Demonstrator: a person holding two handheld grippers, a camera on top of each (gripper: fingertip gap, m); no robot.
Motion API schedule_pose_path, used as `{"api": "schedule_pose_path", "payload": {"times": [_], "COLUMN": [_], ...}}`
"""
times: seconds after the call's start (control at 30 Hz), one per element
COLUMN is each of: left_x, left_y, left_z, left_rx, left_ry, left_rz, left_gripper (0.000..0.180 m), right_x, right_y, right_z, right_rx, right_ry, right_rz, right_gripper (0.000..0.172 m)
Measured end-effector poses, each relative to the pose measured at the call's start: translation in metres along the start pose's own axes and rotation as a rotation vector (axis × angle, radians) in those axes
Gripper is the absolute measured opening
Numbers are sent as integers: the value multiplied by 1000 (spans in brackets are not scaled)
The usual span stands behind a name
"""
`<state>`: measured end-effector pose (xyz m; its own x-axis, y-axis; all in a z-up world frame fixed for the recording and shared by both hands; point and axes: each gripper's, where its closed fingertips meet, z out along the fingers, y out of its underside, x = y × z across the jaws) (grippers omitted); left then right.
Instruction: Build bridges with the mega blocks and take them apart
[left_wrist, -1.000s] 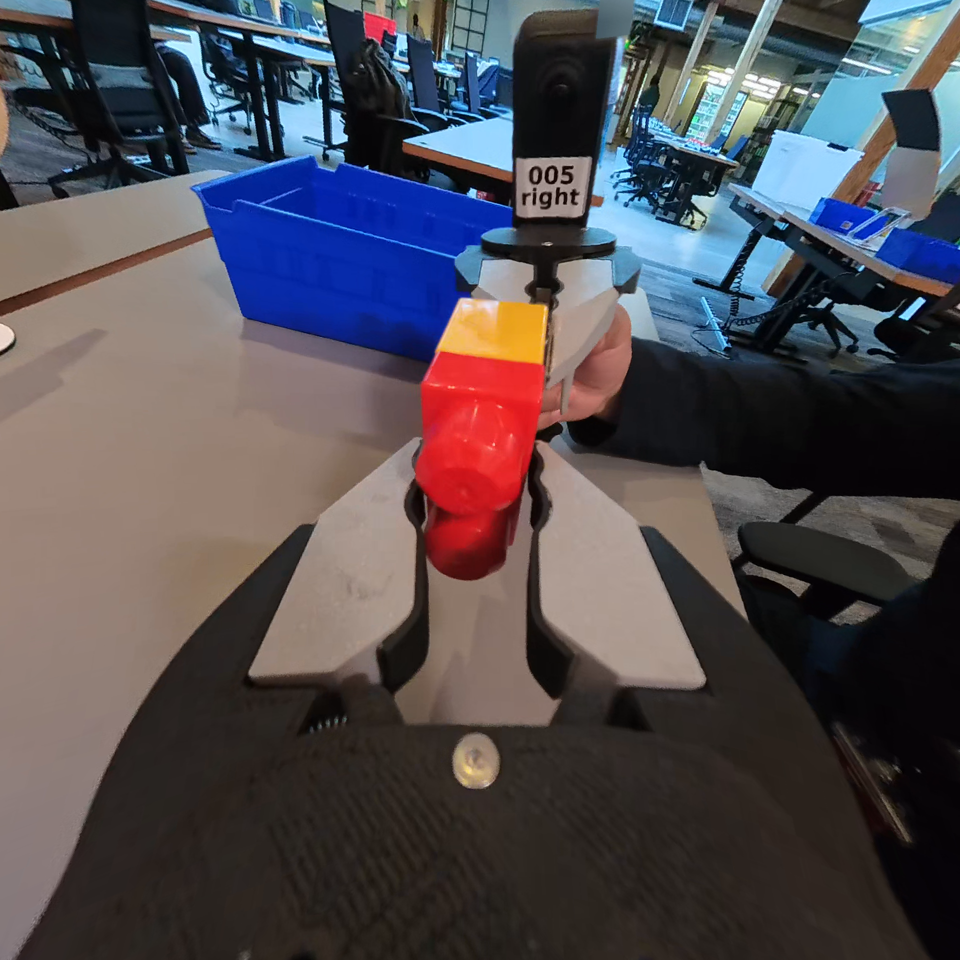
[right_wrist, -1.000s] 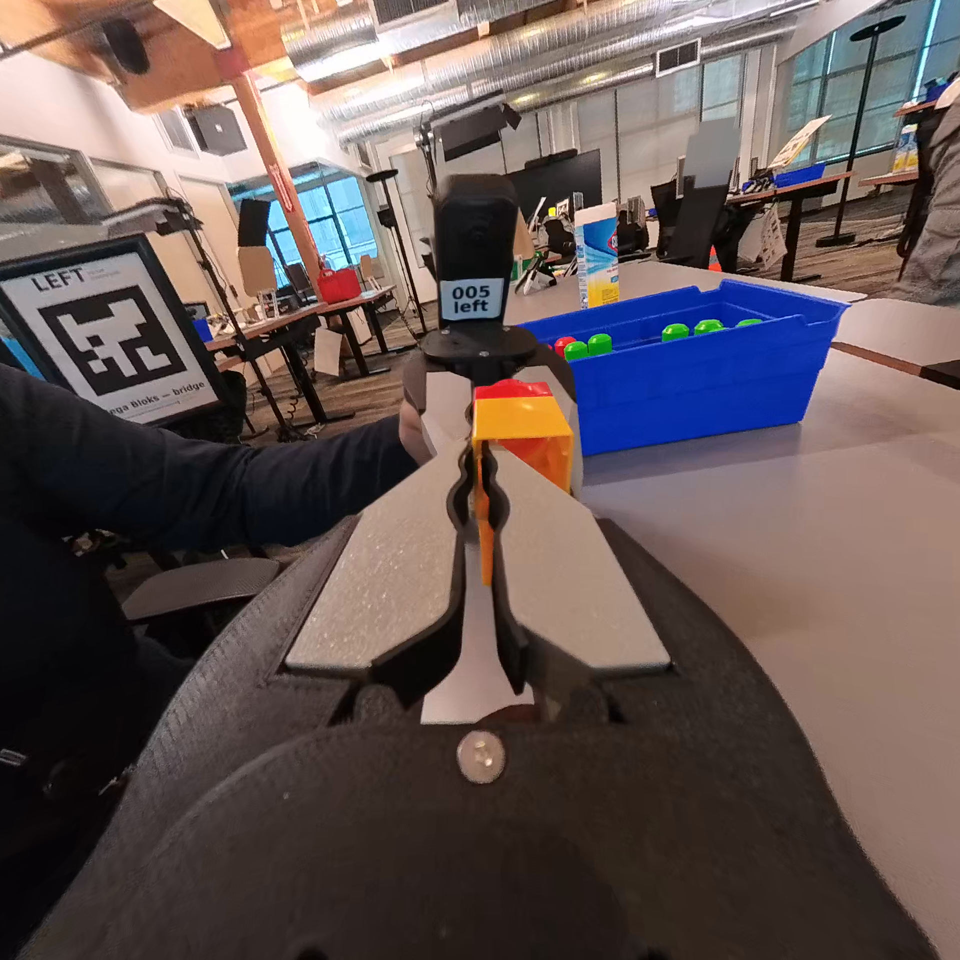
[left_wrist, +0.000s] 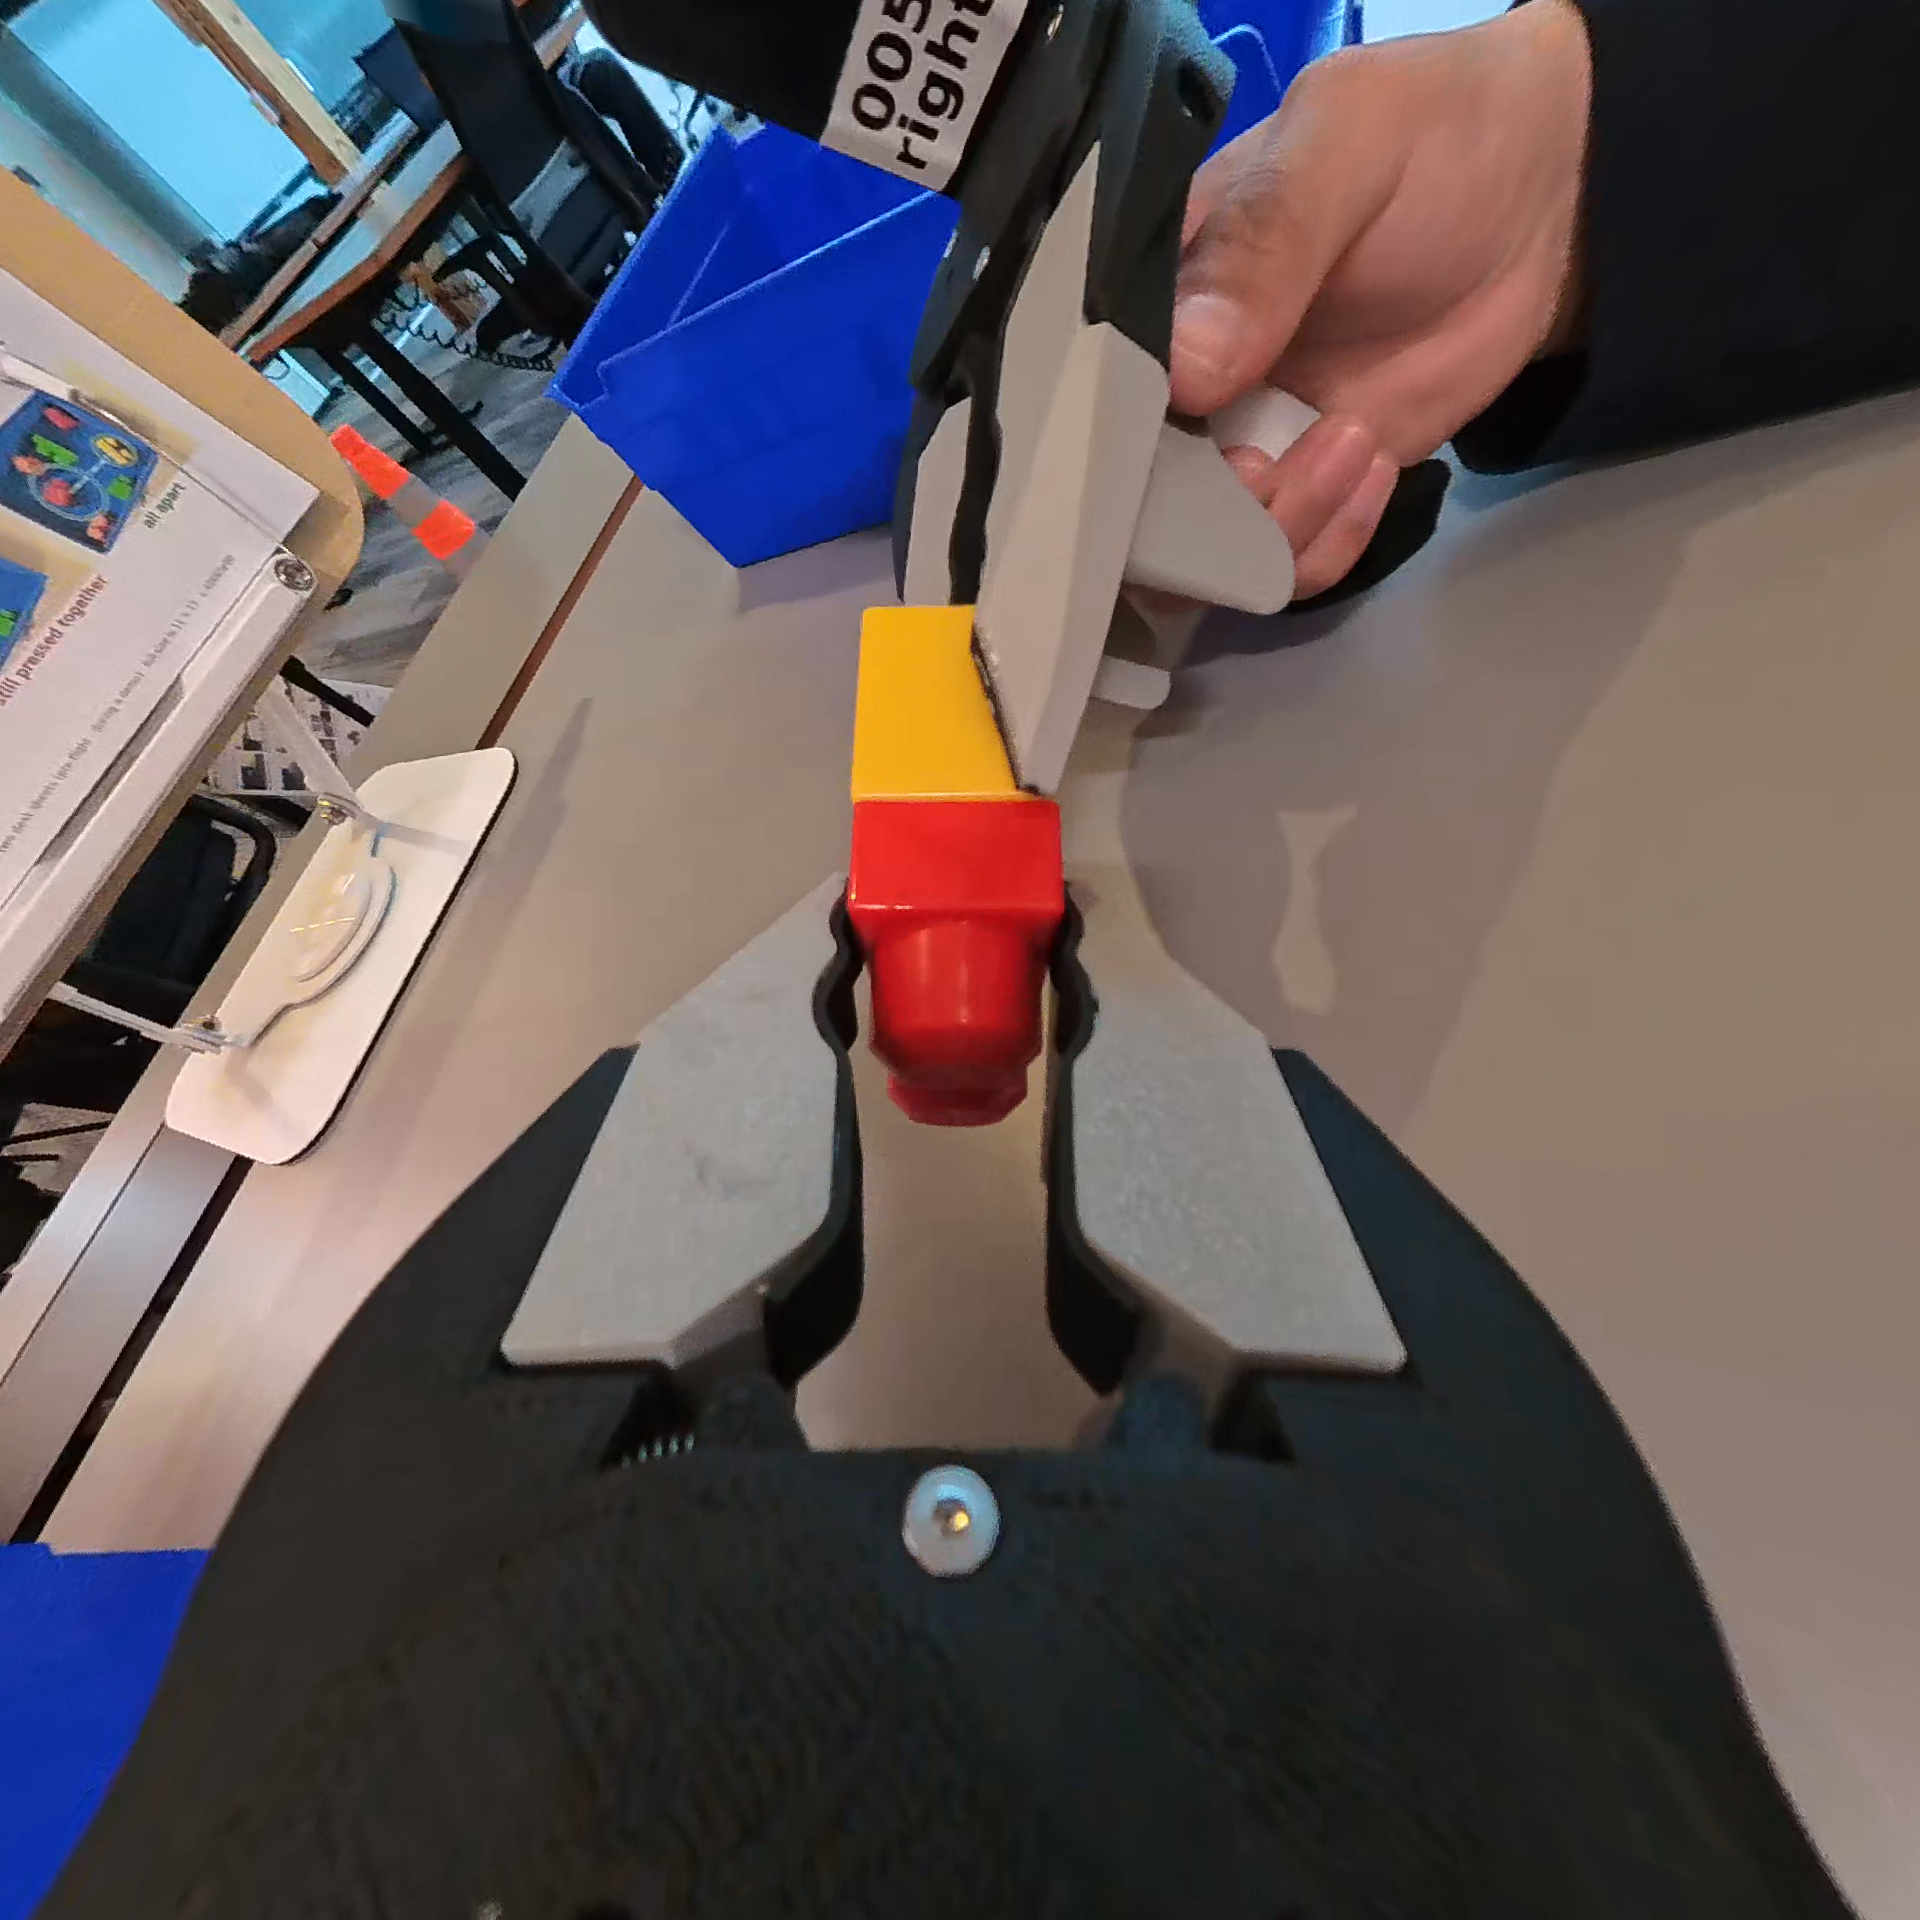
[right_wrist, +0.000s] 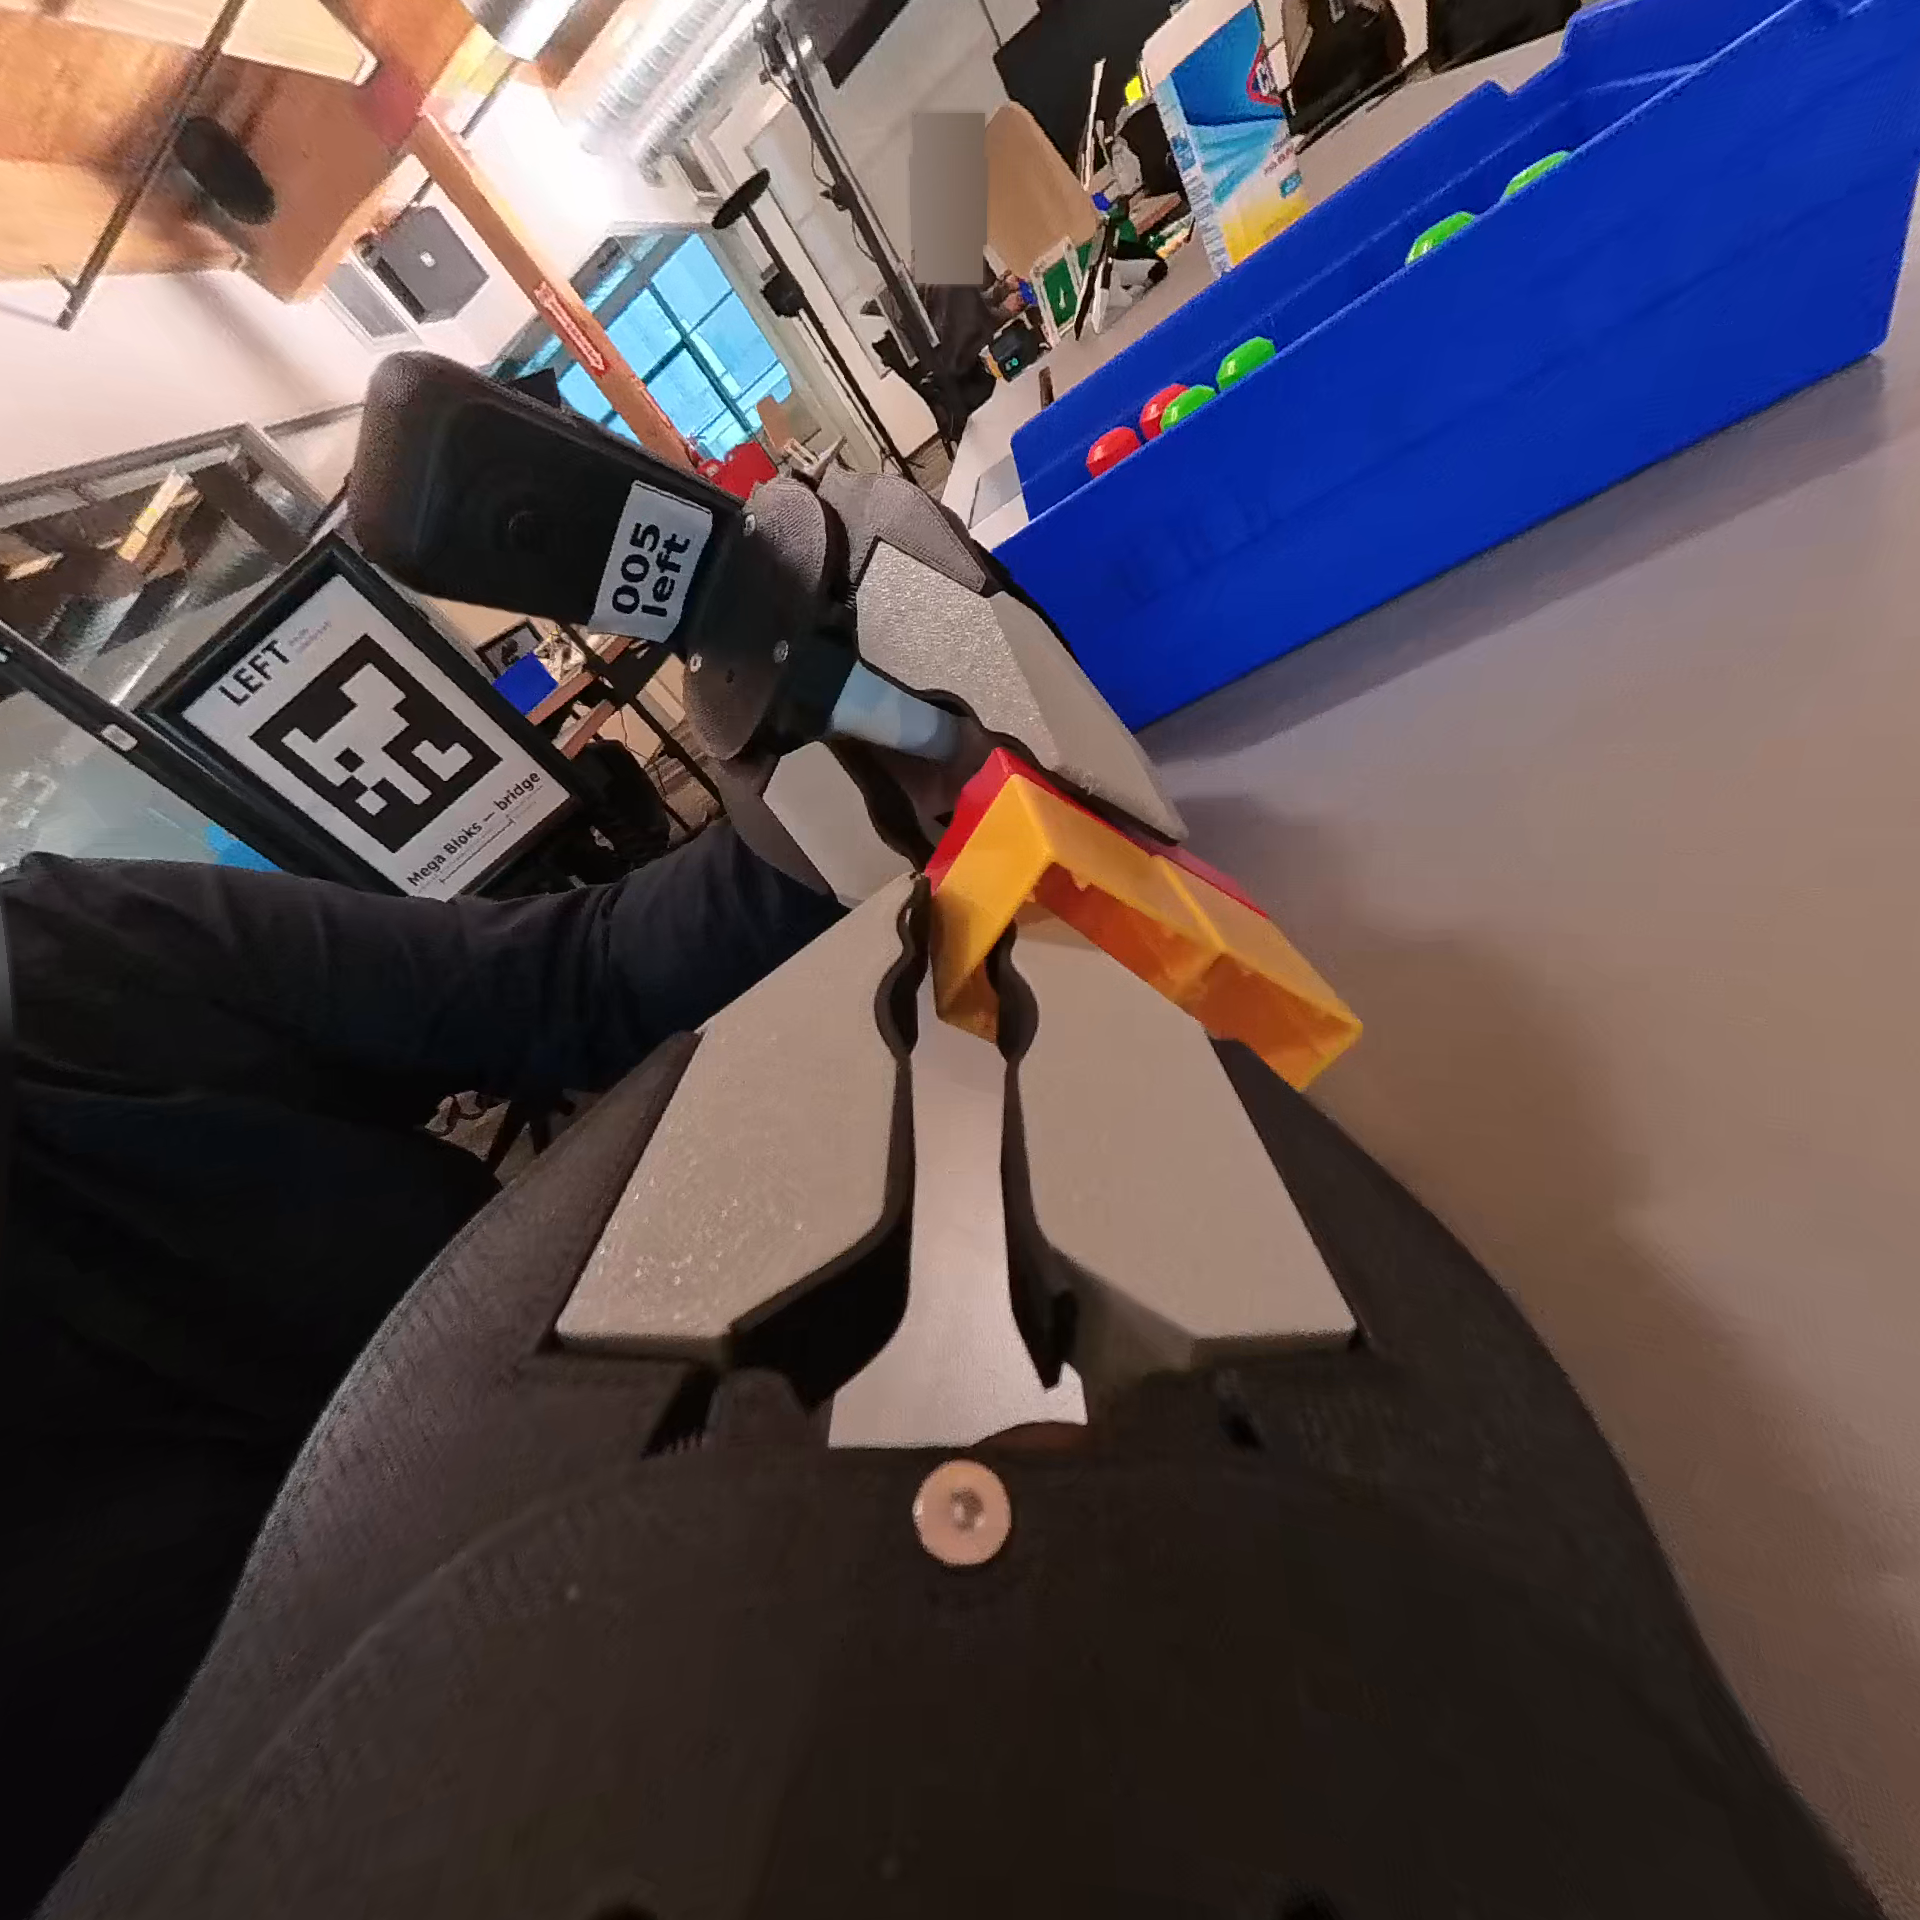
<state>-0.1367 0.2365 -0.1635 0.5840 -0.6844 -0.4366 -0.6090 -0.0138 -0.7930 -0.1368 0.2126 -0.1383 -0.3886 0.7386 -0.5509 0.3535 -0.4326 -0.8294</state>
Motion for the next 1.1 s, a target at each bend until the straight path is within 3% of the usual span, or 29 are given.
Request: {"api": "schedule_pose_path", "payload": {"times": [0.37,0.57,0.9,1.1], "left_x": [3,13,34,32], "left_y": [4,-7,-13,-24], "left_z": [0,-7,-16,-25], "left_rx": [-18,72,127,199], "left_ry": [17,186,435,467], "left_rz": [6,-175,-335,-366], "left_gripper": [33,33,34,35], "right_x": [2,-10,-24,-34], "right_y": [-1,-2,7,2], "right_z": [-2,-3,-1,-2], "right_rx": [0,-17,-115,-104], "right_ry": [20,1,37,40], "right_rz": [16,-54,-263,-384], "right_gripper": [5,6,7,7]}}
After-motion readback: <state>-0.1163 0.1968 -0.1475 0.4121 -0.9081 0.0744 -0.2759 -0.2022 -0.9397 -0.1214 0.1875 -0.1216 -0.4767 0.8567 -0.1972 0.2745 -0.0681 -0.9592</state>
